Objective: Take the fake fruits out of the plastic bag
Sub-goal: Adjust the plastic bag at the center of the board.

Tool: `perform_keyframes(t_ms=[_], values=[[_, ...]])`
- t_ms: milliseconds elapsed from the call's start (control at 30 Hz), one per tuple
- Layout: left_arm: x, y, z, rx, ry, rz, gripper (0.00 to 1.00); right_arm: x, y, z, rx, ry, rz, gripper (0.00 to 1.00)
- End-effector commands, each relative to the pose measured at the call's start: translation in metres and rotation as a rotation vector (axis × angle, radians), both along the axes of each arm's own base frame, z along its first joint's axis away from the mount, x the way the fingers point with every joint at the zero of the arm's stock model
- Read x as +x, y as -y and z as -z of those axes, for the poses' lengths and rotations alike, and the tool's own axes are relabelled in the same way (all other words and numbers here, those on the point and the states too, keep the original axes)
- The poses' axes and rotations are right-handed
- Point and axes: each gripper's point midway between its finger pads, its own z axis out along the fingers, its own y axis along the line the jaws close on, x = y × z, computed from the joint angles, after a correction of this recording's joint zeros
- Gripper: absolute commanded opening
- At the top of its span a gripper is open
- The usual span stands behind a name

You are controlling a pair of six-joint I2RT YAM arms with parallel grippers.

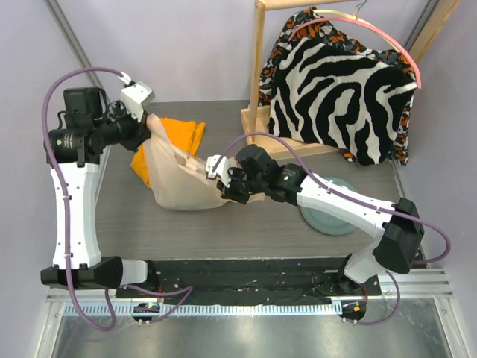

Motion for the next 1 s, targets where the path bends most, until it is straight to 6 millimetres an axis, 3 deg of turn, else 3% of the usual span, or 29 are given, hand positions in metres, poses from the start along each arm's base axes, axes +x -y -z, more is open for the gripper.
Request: perform_keyframes(t_ms=[0, 100, 133, 200, 233, 267, 300, 333, 367, 433, 467, 567, 667, 733, 800, 833, 900, 967], values=[[-0.094, 0.014, 0.089, 0.006, -0.445, 0.166, 0.0, -0.011, 0.018, 0.04, -0.123, -0.042, -0.066, 0.37], [-0.145, -0.003, 0.134, 0.126, -0.549, 0.182, 0.0, -0.004, 0.018, 0.037, -0.144, -0.035, -0.071, 0.61], [-0.151, -0.009, 0.14, 0.157, -0.541, 0.167, 0.0, -0.006, 0.022, 0.04, -0.173, -0.057, -0.082, 0.65], [-0.16, -0.011, 0.143, 0.17, -0.461, 0.144, 0.0, -0.001, 0.015, 0.019, -0.161, -0.033, -0.122, 0.71], [-0.16, -0.011, 0.143, 0.169, -0.438, 0.131, 0.0, -0.004, 0.019, 0.026, -0.207, -0.073, -0.14, 0.72], [-0.163, -0.011, 0.147, 0.155, -0.44, 0.102, 0.0, 0.004, 0.012, -0.001, -0.172, -0.034, -0.158, 0.73], [-0.161, -0.012, 0.145, 0.15, -0.404, 0.081, 0.0, 0.003, 0.008, -0.012, -0.149, -0.054, -0.186, 0.73], [-0.161, -0.012, 0.147, 0.141, -0.403, 0.065, 0.0, -0.001, 0.011, -0.007, -0.185, -0.114, -0.199, 0.74], [-0.161, -0.012, 0.153, 0.131, -0.42, 0.048, 0.0, 0.007, 0.002, -0.04, -0.127, -0.092, -0.207, 0.74], [-0.155, -0.011, 0.155, 0.095, -0.418, 0.002, 0.0, 0.0, -0.005, -0.046, -0.116, -0.201, -0.232, 0.74], [-0.153, -0.01, 0.158, 0.083, -0.425, -0.013, 0.0, 0.001, -0.011, -0.07, -0.066, -0.186, -0.244, 0.74], [-0.134, -0.009, 0.148, 0.013, -0.373, -0.1, 0.0, -0.004, -0.018, -0.08, -0.046, -0.23, -0.27, 0.74], [-0.122, -0.006, 0.135, -0.055, -0.304, -0.158, 0.0, -0.005, -0.017, -0.073, -0.058, -0.242, -0.278, 0.73], [-0.118, -0.005, 0.13, -0.095, -0.277, -0.194, 0.0, -0.006, -0.017, -0.072, -0.056, -0.243, -0.285, 0.67], [-0.116, -0.002, 0.123, -0.124, -0.26, -0.196, 0.0, -0.007, -0.017, -0.073, -0.046, -0.23, -0.3, 0.53], [-0.116, -0.001, 0.121, -0.141, -0.265, -0.202, 0.0, -0.008, -0.019, -0.075, -0.039, -0.223, -0.309, 0.46], [-0.116, 0.002, 0.119, -0.158, -0.275, -0.198, 0.0, -0.007, -0.021, -0.077, -0.026, -0.221, -0.317, 0.17], [-0.117, 0.004, 0.116, -0.175, -0.27, -0.196, 0.0, -0.009, -0.025, -0.078, -0.018, -0.223, -0.33, 0.08]])
